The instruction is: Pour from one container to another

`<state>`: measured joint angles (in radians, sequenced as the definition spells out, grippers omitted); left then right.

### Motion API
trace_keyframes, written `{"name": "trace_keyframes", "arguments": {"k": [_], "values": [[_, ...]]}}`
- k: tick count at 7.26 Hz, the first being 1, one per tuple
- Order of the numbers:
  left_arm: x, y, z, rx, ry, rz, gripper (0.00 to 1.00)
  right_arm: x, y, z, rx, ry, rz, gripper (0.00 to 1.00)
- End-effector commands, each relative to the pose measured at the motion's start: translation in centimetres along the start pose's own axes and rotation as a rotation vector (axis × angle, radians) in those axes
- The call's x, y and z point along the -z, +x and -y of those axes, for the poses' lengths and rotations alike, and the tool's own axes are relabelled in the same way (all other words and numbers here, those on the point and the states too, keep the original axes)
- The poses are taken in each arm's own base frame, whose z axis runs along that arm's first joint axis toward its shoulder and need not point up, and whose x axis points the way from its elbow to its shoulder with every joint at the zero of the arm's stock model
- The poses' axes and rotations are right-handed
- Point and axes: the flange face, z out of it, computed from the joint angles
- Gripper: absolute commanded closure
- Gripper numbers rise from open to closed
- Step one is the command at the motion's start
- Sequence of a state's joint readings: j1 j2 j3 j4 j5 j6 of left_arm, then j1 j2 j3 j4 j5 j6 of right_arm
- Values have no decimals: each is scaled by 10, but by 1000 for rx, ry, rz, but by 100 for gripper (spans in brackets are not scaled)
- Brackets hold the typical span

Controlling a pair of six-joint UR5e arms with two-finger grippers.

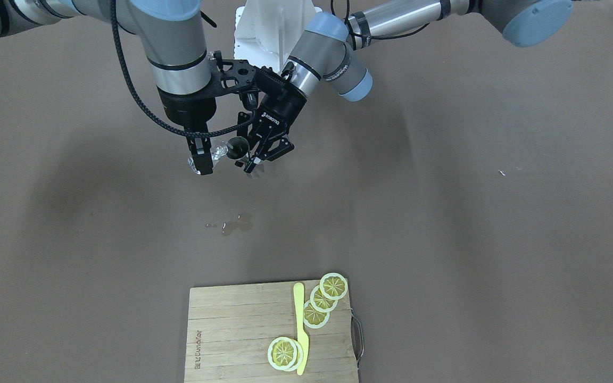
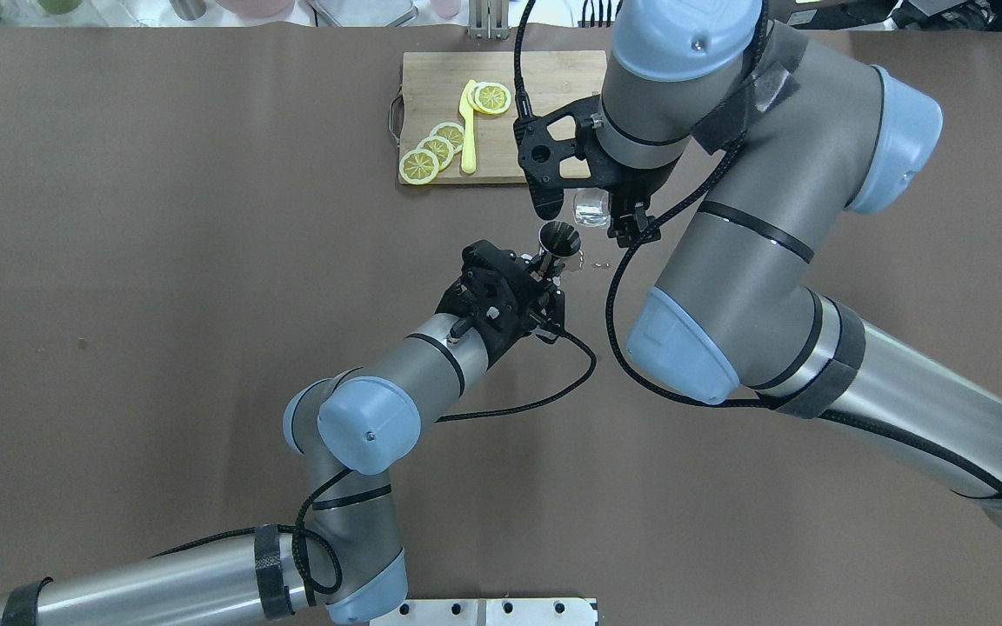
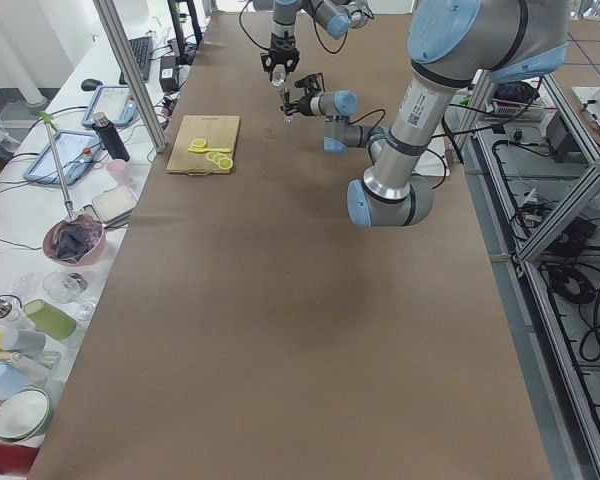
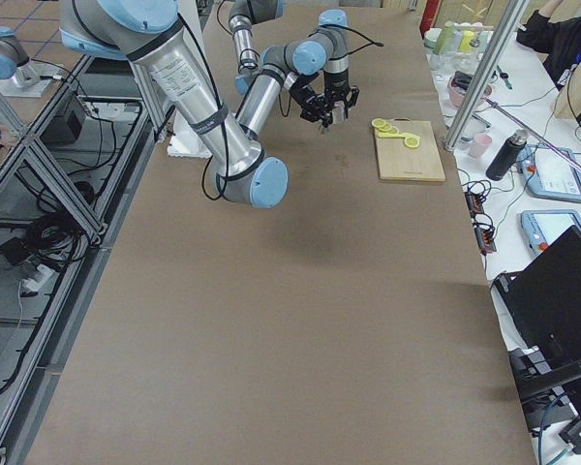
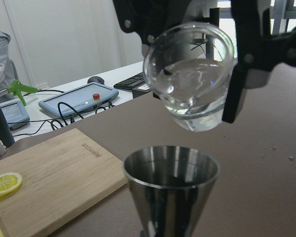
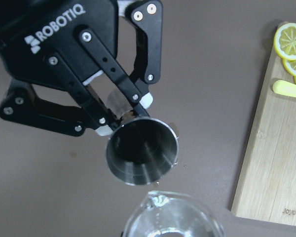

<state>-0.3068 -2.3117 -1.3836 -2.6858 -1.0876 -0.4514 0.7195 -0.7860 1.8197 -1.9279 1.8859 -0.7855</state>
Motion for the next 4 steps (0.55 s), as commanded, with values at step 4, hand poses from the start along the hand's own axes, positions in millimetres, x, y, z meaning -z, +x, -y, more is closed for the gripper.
{"name": "trace_keyframes", "arguments": {"k": [4], "values": [[0,-1,1,2,2,1,100,1,14,3,89,-128,23,100]]}}
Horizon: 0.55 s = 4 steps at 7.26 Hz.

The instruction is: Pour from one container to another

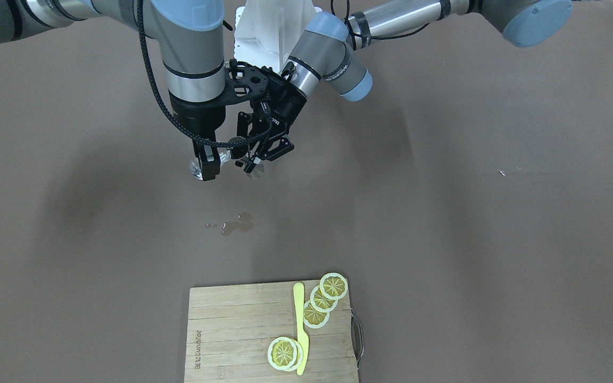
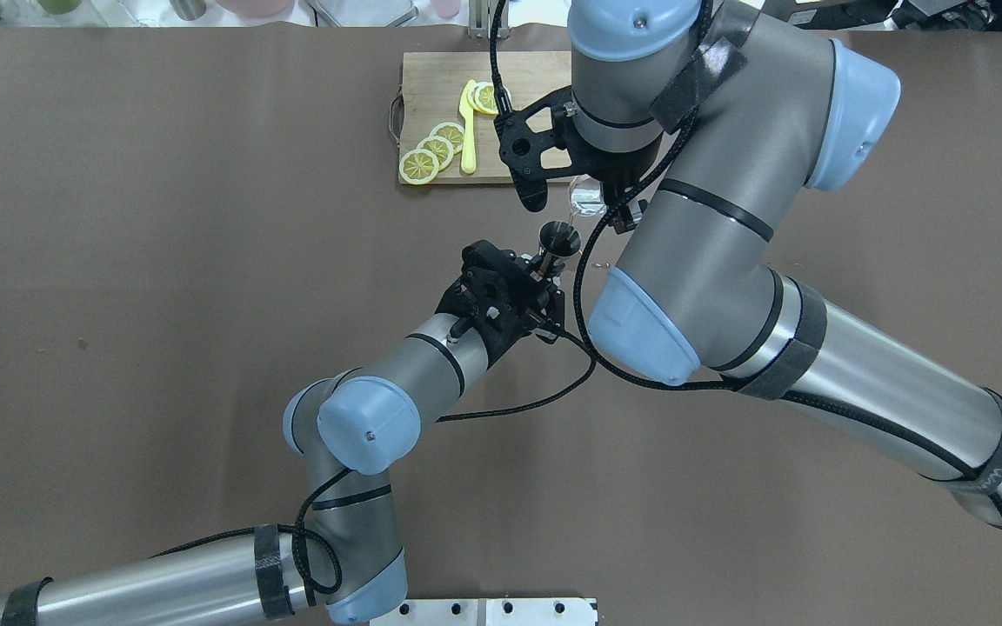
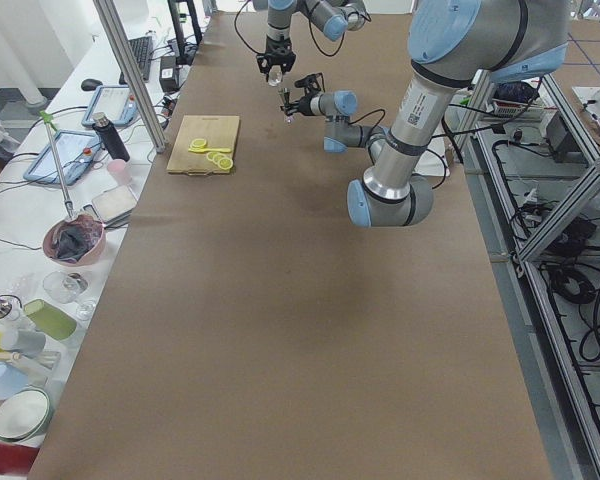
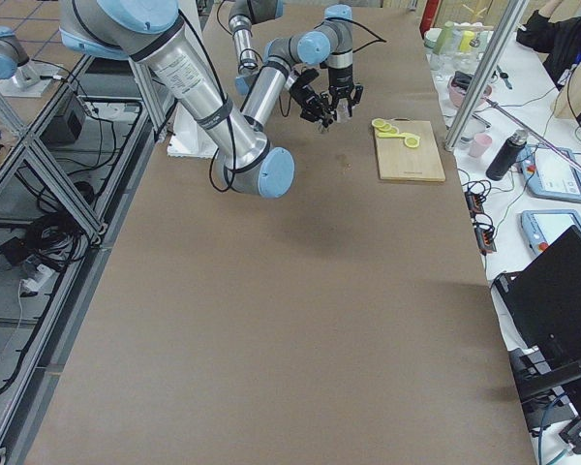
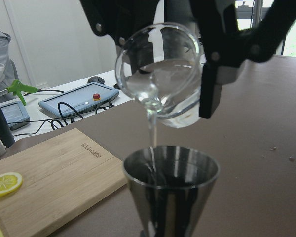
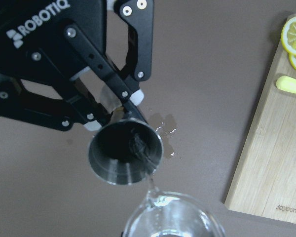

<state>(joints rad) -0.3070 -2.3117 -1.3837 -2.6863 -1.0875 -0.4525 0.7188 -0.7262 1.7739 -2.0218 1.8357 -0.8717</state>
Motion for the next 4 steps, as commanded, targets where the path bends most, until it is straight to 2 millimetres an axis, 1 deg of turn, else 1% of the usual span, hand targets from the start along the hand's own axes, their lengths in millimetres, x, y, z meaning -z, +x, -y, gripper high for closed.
{"name": "trace_keyframes", "arguments": {"k": [1,3,4], "values": [[0,-1,1,1,3,1,100,0,-1,-6,35,-46,-1,100],[0,-1,1,1,3,1,100,3,-1,-2,55,-52,-2,100],[0,-1,1,2,4,-1,100,8,0,9,66,-37,-3,100]]}}
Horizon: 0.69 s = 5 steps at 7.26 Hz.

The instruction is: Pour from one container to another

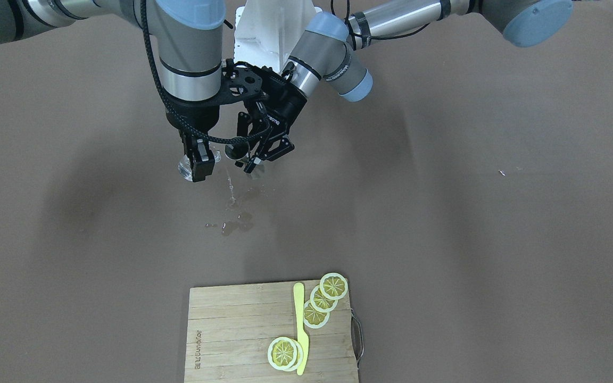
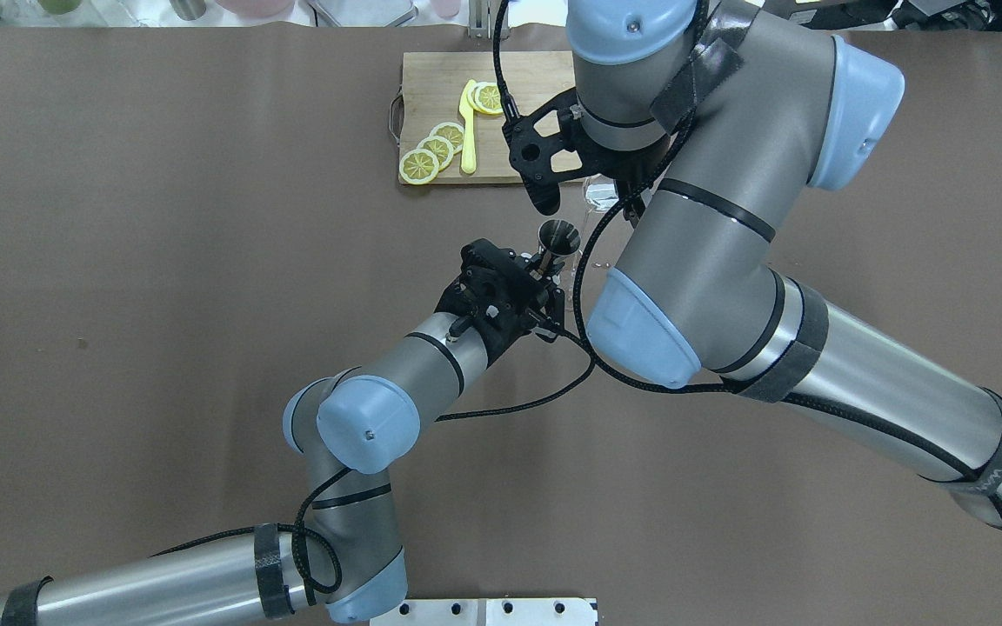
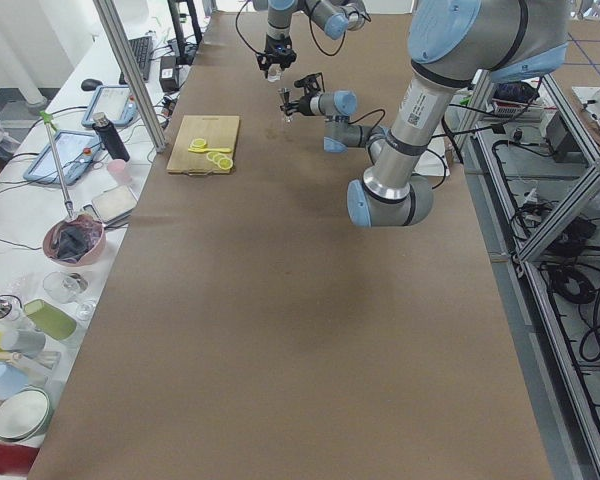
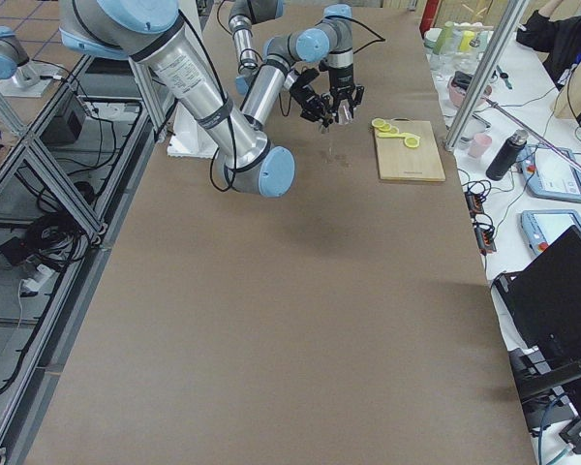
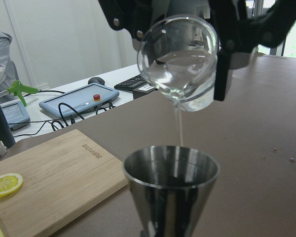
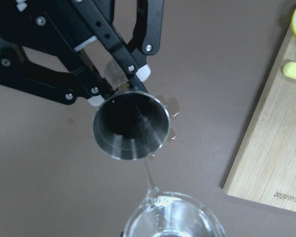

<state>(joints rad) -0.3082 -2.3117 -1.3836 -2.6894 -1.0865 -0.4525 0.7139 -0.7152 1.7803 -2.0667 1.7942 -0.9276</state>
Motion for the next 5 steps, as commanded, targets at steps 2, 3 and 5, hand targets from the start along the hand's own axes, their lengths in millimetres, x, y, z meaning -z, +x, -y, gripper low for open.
{"name": "trace_keyframes", "arguments": {"k": [2,3,5], "values": [[0,0,0,0,0,1,100,19,-1,22,18,33,-13,100],[0,0,0,0,0,1,100,17,-6,25,23,31,-11,100],[0,0,0,0,0,1,100,15,-14,22,28,11,7,100]]}}
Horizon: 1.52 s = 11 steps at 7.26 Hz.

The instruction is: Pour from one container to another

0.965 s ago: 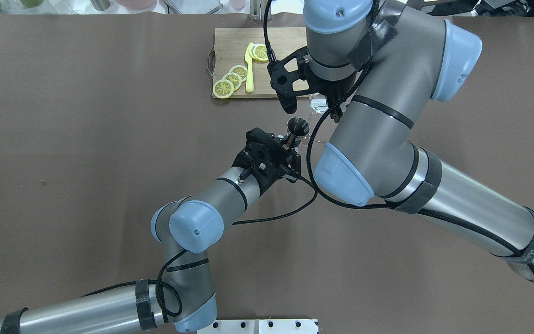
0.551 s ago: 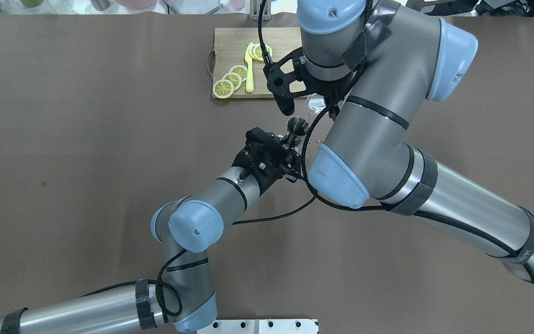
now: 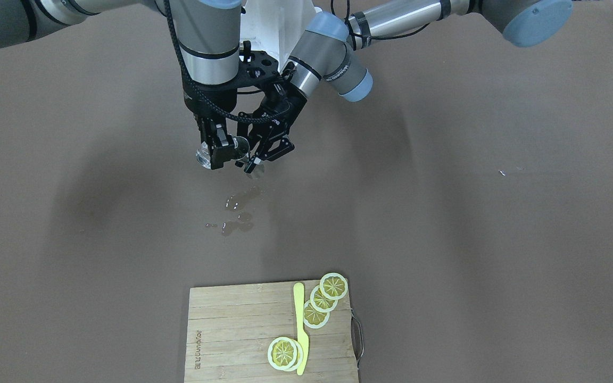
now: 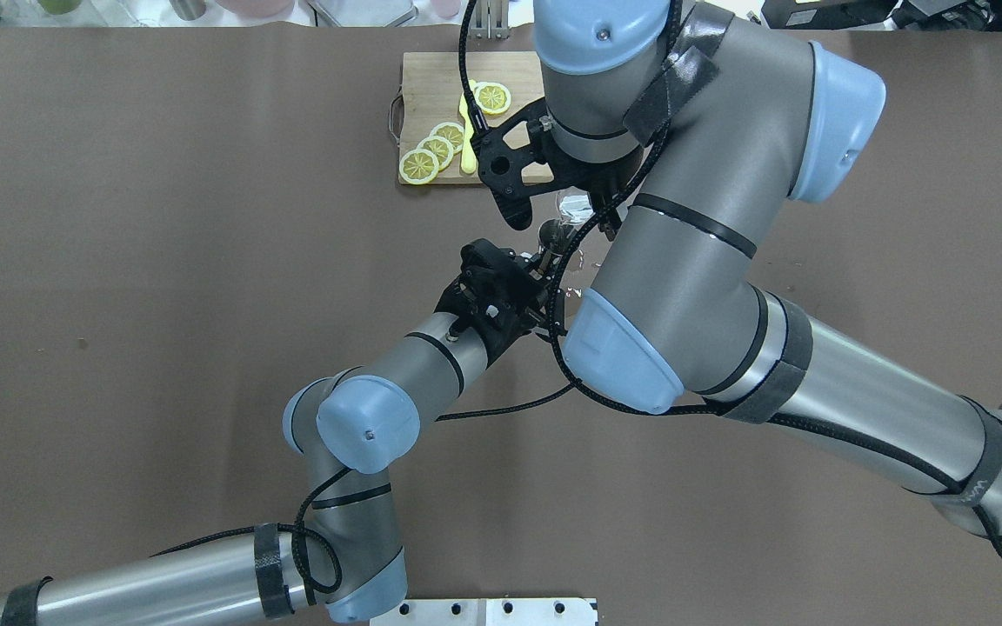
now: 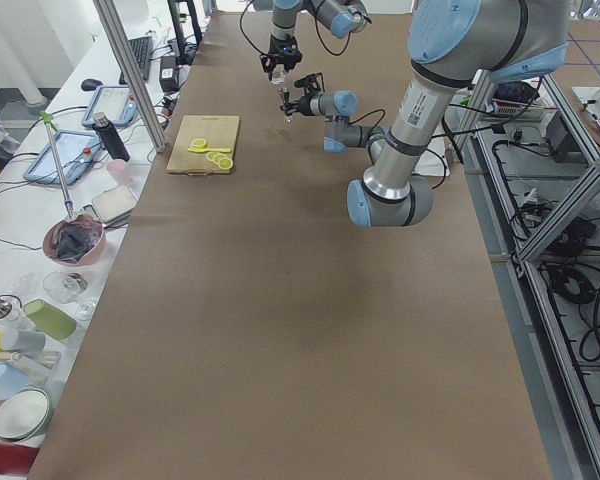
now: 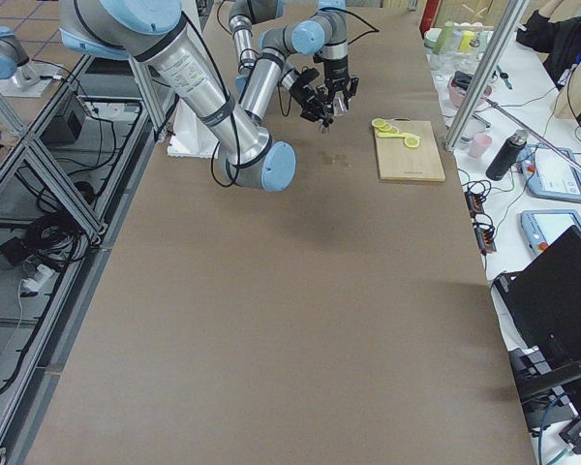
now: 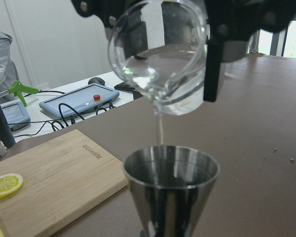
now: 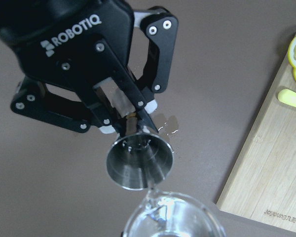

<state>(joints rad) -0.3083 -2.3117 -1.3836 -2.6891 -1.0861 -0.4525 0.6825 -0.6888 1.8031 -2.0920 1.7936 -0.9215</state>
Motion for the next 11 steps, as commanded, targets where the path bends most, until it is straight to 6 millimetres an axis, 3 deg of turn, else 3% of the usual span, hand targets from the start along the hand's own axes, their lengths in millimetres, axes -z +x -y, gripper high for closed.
{"name": "trace_keyframes", "arguments": {"k": [1,7,11], "values": [[0,0,0,0,-1,-1,100,-2,-6,0,7,-24,15,100],[0,0,0,0,0,0,100,-16,-20,8,23,64,39,100],[0,-1,-1,-1,-1,1,100,-17,-12,-55,-51,151,70,100]]}}
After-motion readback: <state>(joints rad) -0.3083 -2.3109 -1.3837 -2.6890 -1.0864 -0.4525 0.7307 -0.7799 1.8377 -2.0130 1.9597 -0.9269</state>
